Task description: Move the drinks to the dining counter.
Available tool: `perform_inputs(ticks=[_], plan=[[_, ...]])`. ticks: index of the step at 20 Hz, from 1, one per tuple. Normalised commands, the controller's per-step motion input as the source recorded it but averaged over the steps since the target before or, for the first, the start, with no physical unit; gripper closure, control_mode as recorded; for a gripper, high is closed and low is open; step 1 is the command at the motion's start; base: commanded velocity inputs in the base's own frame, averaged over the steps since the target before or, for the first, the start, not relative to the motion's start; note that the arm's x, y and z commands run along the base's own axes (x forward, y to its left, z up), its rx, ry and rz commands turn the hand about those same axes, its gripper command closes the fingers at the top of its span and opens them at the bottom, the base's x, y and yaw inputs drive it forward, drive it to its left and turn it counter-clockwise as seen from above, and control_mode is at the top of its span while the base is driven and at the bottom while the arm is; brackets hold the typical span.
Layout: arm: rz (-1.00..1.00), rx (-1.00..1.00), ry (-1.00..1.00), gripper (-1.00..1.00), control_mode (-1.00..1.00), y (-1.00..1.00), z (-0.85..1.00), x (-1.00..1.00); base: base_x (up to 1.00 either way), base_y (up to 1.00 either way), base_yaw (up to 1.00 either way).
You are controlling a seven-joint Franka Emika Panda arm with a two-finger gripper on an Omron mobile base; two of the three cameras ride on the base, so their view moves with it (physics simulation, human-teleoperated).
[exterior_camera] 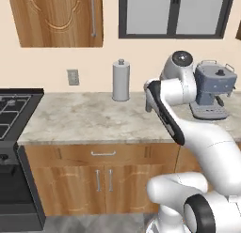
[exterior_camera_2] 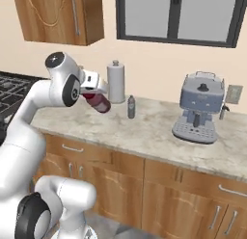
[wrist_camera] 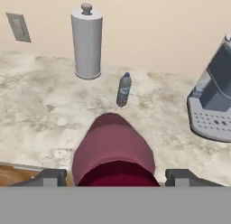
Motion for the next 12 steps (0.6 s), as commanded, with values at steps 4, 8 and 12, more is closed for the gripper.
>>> perform_inputs(ticks=[4, 8, 12], plan=[[0.0, 0.0, 0.0, 1.0, 1.0, 0.0, 0.0, 0.0, -0.86, 0.0, 0.77], [0.0, 0.0, 0.0, 1.0, 1.0, 0.0, 0.0, 0.0, -0.42, 0.0, 0.93], [0.0, 0.0, 0.0, 1.0, 1.0, 0.0, 0.0, 0.0, -0.05, 0.0, 1.0]])
